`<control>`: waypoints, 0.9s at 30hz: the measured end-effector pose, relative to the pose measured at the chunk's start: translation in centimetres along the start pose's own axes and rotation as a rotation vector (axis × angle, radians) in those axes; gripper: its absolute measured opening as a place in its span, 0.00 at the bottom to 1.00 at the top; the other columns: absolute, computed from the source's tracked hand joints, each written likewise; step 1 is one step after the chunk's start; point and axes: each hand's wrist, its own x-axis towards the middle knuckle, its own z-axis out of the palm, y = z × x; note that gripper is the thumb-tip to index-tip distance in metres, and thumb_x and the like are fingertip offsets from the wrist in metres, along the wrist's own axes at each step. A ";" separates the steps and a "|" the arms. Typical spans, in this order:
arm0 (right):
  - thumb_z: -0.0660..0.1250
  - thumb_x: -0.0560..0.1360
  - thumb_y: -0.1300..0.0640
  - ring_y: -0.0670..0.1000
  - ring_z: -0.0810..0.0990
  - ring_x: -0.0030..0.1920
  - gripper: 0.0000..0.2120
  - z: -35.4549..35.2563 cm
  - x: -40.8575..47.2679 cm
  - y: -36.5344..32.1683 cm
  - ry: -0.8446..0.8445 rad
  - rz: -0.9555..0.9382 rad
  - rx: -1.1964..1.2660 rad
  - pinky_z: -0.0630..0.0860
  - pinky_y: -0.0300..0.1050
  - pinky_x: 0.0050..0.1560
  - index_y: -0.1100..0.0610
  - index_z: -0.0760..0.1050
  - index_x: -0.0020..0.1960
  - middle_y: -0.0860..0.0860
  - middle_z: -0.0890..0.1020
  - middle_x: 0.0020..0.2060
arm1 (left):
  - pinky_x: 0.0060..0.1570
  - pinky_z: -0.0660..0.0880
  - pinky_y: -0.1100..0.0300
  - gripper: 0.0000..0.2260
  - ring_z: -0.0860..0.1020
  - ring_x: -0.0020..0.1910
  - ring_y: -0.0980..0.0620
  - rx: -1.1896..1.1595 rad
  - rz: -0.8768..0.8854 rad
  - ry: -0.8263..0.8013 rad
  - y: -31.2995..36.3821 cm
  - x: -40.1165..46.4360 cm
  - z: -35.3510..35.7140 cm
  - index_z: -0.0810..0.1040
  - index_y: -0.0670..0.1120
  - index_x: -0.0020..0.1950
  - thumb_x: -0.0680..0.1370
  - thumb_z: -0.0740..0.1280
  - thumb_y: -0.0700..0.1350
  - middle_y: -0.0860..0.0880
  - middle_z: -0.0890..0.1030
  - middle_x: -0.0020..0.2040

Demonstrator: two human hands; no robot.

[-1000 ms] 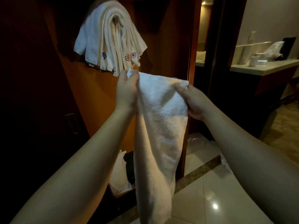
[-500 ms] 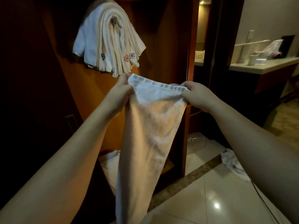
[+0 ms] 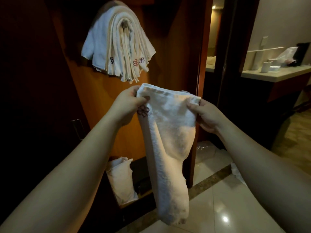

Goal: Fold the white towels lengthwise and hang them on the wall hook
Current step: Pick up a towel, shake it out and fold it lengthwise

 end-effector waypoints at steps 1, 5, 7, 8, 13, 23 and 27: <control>0.66 0.81 0.58 0.58 0.82 0.62 0.16 -0.2 0.1 -0.2 0.038 0.011 -0.042 0.81 0.49 0.54 0.49 0.79 0.67 0.57 0.82 0.63 | 0.49 0.81 0.54 0.11 0.85 0.51 0.47 0.018 -0.003 -0.007 -0.1 0.0 -0.1 0.81 0.48 0.55 0.74 0.68 0.38 0.46 0.85 0.50; 0.67 0.80 0.57 0.59 0.83 0.60 0.15 -1.4 0.8 -2.7 0.158 -0.061 -0.151 0.81 0.51 0.57 0.58 0.80 0.66 0.58 0.83 0.60 | 0.41 0.79 0.61 0.08 0.85 0.45 0.53 0.113 0.013 -0.040 0.5 0.4 -0.9 0.82 0.48 0.52 0.77 0.68 0.36 0.51 0.86 0.43; 0.66 0.81 0.53 0.58 0.83 0.61 0.16 -1.4 1.0 -3.8 0.181 -0.074 -0.209 0.81 0.52 0.58 0.58 0.79 0.66 0.56 0.84 0.59 | 0.41 0.79 0.61 0.08 0.85 0.43 0.53 0.103 0.014 -0.050 1.1 0.6 -1.2 0.82 0.48 0.51 0.77 0.68 0.36 0.51 0.86 0.42; 0.65 0.82 0.50 0.57 0.83 0.61 0.17 -1.4 0.9 -3.9 0.171 -0.057 -0.244 0.80 0.53 0.59 0.57 0.78 0.67 0.55 0.84 0.60 | 0.42 0.79 0.60 0.08 0.85 0.44 0.53 0.101 0.012 -0.054 1.2 0.7 -1.3 0.82 0.48 0.51 0.77 0.68 0.36 0.51 0.86 0.41; 0.62 0.83 0.48 0.57 0.82 0.62 0.18 -1.6 0.5 -3.3 0.094 0.020 -0.104 0.81 0.55 0.58 0.56 0.77 0.68 0.57 0.82 0.62 | 0.44 0.79 0.56 0.08 0.84 0.46 0.47 0.073 -0.020 -0.049 1.5 0.6 -1.1 0.82 0.44 0.51 0.78 0.66 0.34 0.46 0.86 0.44; 0.55 0.85 0.51 0.58 0.75 0.71 0.19 -1.2 0.2 -3.4 0.004 -0.032 0.185 0.77 0.52 0.64 0.57 0.78 0.69 0.59 0.77 0.69 | 0.44 0.81 0.59 0.10 0.85 0.48 0.49 -0.233 -0.016 -0.112 2.3 0.3 0.3 0.79 0.42 0.58 0.81 0.66 0.45 0.48 0.86 0.47; 0.55 0.85 0.51 0.57 0.75 0.70 0.18 -1.8 -0.1 -3.7 -0.019 -0.005 0.204 0.78 0.52 0.61 0.55 0.80 0.67 0.58 0.79 0.67 | 0.41 0.81 0.57 0.09 0.85 0.43 0.49 -0.378 -0.071 -0.183 1.0 0.4 0.3 0.78 0.42 0.58 0.81 0.66 0.44 0.47 0.85 0.44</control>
